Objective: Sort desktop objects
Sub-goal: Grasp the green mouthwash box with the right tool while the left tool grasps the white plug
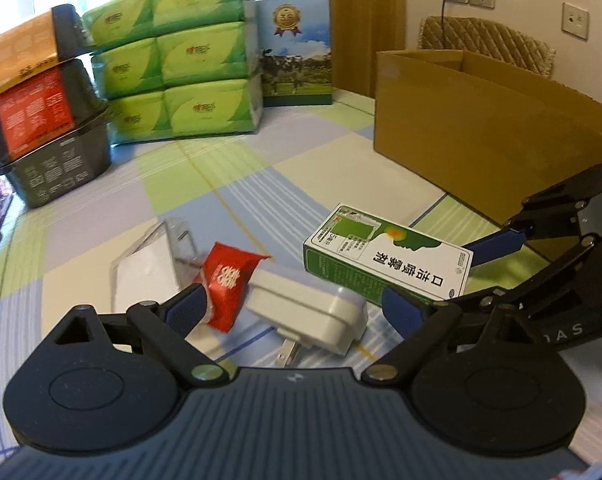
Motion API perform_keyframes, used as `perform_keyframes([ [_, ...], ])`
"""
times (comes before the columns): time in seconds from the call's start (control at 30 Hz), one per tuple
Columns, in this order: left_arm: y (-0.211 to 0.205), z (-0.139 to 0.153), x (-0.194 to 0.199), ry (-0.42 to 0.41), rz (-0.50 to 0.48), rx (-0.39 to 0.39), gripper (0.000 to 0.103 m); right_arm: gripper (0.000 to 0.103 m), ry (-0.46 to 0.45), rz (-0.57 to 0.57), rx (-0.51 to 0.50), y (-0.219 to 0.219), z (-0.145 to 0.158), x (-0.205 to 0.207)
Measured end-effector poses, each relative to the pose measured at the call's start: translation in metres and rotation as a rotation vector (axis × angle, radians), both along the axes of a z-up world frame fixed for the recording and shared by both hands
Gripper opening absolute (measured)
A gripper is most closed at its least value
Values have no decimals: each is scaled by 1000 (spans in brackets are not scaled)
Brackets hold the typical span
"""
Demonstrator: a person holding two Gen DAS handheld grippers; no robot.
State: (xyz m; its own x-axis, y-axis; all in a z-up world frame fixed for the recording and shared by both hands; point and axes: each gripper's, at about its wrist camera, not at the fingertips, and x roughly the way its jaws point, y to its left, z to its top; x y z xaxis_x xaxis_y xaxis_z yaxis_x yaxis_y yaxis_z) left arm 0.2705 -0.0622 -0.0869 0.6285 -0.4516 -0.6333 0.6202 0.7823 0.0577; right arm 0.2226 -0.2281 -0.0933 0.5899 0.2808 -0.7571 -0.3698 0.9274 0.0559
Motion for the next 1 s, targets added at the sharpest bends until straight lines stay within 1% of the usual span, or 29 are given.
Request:
perform_keyframes([
  [0.1, -3, -3, 4, 9, -26, -14, 83, 54, -6, -7, -7, -1, 0, -1],
  [0.13, -5, -4, 5, 13, -35, -11, 75, 54, -5, -10, -4, -2, 0, -1],
  [0.23, -9, -8, 5, 20, -58, -5, 64, 53, -3, -10, -12, -2, -2, -1],
  [0.33, -11, -6, -2, 25, -71, 16, 64, 53, -3, -12, -18, 0, -4, -2],
  [0.43, -12, -3, -13, 36, -40, 49, 63, 53, -6, -16, -16, 0, -4, -4],
  [0.5, -10, -1, -22, 58, 3, 62, 63, 53, -7, -19, -17, -1, -3, -7],
  [0.63, -3, 5, -40, 115, 111, 52, 63, 53, -7, -18, -21, -3, -1, -20],
  [0.77, 9, 11, -63, 166, 244, 42, 63, 53, -3, -12, -25, -3, 3, -45],
  [0.83, 16, 12, -76, 178, 278, 29, 63, 53, 3, -8, -29, -4, 5, -61],
  [0.9, 24, 13, -91, 186, 272, 4, 61, 53, 14, -3, -27, -7, 4, -76],
  [0.93, 27, 13, -98, 185, 253, -7, 61, 53, 18, 0, -26, -8, 3, -81],
  [1.0, 31, 15, -109, 166, 188, -9, 65, 54, 24, 12, -22, -9, 2, -90],
])
